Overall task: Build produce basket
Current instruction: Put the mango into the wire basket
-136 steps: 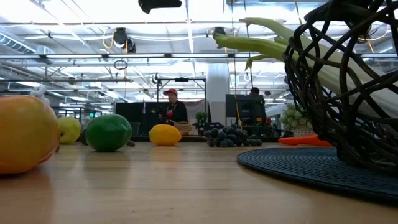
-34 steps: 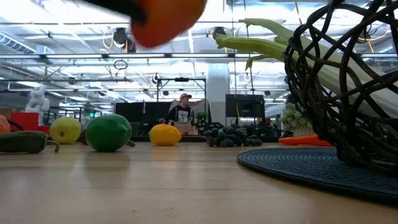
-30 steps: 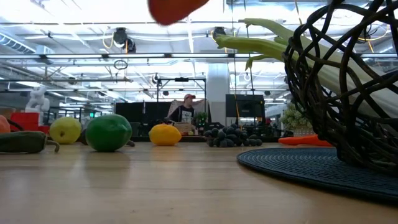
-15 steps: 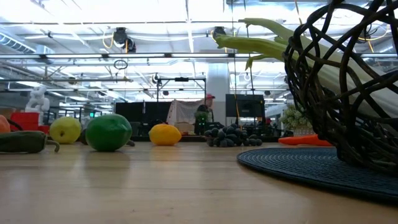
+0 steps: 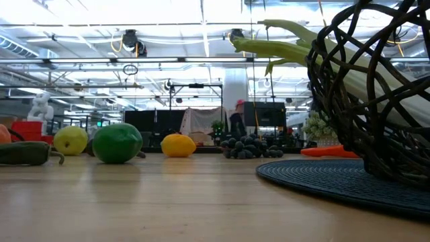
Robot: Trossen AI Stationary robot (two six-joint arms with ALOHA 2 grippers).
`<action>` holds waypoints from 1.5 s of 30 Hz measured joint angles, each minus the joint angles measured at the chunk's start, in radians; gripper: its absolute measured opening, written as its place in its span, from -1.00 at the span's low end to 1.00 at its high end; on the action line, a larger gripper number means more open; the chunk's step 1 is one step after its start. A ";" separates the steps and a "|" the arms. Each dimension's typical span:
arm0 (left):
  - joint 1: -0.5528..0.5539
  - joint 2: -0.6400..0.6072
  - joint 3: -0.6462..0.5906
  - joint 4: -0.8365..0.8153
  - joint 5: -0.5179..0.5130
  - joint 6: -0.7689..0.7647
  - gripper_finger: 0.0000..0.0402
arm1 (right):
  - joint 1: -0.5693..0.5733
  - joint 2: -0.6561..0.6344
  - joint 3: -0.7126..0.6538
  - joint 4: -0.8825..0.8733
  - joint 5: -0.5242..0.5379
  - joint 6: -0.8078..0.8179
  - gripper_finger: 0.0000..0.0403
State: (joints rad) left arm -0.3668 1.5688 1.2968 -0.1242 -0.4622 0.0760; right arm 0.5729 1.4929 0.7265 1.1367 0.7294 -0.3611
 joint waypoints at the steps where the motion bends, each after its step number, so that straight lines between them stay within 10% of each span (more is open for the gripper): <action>1: 0.000 0.000 -0.001 -0.001 -0.001 -0.006 0.35 | -0.004 0.000 0.000 -0.002 -0.001 0.012 0.34; 15: -0.001 0.000 -0.001 0.008 0.019 -0.070 0.38 | -0.020 -0.001 0.000 0.001 -0.004 0.074 0.14; 28: -0.060 -0.054 0.001 -0.023 0.015 -0.061 0.98 | 0.032 -0.112 0.001 -0.157 0.009 0.180 0.14; 45: -0.115 -0.167 0.001 -0.237 0.007 -0.192 0.55 | 0.187 -0.332 0.000 -0.553 0.010 0.695 0.14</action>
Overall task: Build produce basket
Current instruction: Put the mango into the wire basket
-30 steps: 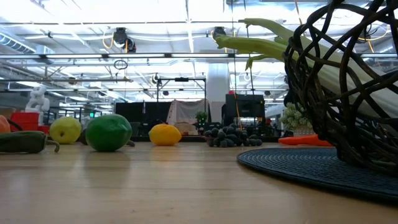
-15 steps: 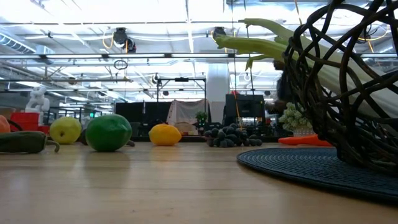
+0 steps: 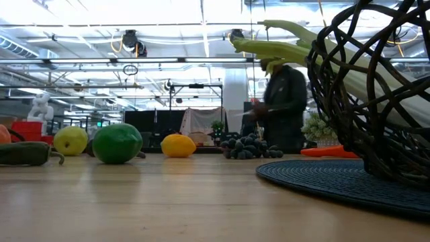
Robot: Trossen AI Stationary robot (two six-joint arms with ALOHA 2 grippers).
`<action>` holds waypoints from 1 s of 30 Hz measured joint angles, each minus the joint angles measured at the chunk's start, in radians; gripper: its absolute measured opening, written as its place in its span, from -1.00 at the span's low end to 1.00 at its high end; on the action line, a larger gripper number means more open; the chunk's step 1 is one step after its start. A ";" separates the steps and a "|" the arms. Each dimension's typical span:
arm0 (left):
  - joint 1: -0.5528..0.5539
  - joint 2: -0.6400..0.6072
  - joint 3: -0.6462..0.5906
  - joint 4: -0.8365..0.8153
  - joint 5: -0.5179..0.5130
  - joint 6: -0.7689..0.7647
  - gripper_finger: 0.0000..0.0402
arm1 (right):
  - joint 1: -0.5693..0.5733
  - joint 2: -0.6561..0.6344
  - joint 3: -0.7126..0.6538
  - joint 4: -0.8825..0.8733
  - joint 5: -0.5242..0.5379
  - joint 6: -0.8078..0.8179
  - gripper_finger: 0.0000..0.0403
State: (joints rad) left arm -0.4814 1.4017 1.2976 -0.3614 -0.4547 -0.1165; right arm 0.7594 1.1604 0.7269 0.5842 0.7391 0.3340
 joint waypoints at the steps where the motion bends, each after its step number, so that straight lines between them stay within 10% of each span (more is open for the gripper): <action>1: -0.004 0.000 0.000 -0.002 0.000 -0.003 0.52 | 0.013 -0.006 0.000 -0.021 0.000 0.029 0.14; 19: -0.064 0.044 0.000 -0.053 -0.001 -0.100 0.37 | 0.195 -0.022 0.000 -0.552 -0.015 0.637 0.14; 30: -0.064 0.096 -0.001 -0.064 0.009 -0.086 0.36 | 0.205 -0.126 0.000 -0.844 -0.195 0.951 0.14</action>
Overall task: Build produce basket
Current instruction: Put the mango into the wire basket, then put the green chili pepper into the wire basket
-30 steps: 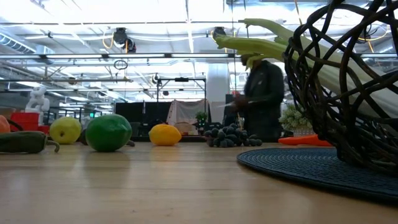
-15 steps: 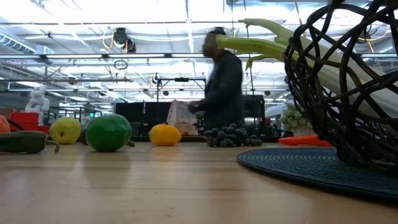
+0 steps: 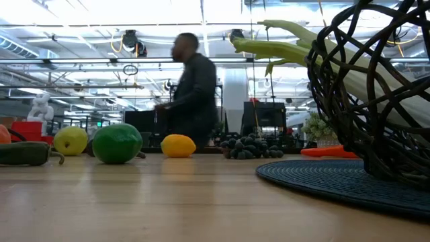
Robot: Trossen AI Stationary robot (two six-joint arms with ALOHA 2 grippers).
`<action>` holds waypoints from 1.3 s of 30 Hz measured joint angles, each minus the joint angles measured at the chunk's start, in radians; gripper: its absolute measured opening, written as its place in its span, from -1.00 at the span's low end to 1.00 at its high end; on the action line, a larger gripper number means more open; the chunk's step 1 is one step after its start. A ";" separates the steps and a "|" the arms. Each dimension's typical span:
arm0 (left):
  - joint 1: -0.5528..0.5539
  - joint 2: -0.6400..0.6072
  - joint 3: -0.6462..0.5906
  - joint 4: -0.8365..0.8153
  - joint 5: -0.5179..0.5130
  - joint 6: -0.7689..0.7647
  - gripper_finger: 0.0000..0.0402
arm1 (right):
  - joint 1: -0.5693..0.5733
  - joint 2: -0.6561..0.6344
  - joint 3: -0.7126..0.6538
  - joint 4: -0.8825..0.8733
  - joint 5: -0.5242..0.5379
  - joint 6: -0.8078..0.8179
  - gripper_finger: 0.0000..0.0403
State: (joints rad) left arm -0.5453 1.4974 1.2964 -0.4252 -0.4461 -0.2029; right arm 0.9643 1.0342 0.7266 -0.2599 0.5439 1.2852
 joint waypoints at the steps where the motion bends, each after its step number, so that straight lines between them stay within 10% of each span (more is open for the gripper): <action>1: 0.000 0.000 0.000 0.004 0.000 0.000 0.36 | 0.000 -0.009 0.000 -0.041 -0.011 0.036 0.14; 13: 0.001 0.003 0.001 0.002 0.000 0.050 0.37 | 0.000 -0.032 0.000 -0.417 -0.162 0.326 0.15; 39: 0.041 0.003 0.001 0.002 0.000 0.077 0.36 | -0.084 -0.048 0.000 -0.418 -0.203 0.349 0.27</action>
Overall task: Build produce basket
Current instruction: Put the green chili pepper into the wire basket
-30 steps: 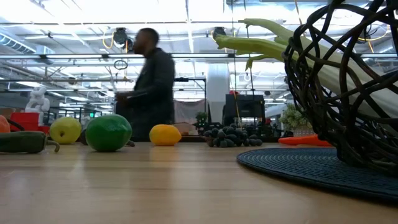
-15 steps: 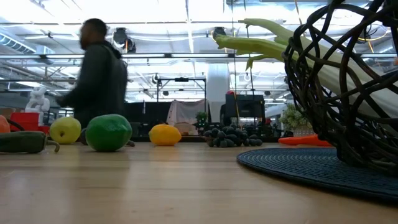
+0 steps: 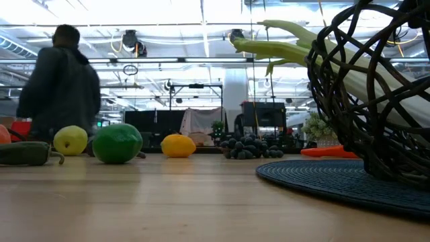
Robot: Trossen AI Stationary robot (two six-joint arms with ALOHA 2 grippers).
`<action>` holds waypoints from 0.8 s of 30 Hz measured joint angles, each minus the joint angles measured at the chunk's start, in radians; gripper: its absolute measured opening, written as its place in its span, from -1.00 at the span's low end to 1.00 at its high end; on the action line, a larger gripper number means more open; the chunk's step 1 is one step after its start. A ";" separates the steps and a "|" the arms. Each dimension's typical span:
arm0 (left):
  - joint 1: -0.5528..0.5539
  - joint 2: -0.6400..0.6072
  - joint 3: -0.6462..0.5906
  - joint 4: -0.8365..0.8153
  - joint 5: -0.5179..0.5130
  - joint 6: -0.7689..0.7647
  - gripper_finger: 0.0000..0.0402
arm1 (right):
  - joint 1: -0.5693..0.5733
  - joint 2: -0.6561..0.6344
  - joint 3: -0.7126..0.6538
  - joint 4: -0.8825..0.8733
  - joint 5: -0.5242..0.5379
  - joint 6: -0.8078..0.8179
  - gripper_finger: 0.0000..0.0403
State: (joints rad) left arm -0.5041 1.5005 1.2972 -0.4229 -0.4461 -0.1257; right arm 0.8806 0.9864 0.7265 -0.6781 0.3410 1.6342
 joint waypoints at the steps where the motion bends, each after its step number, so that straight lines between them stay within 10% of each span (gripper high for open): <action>1: 0.000 0.000 0.000 0.000 0.000 0.000 0.36 | -0.001 -0.007 0.000 0.013 0.009 -0.007 0.25; 24: -0.012 -0.001 0.000 -0.383 -0.069 -0.206 0.33 | -0.002 0.053 0.000 0.824 0.470 -1.078 0.14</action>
State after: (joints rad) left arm -0.5160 1.4998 1.2972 -0.8061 -0.5148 -0.3313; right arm 0.8783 1.0396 0.7265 0.1455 0.8111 0.5560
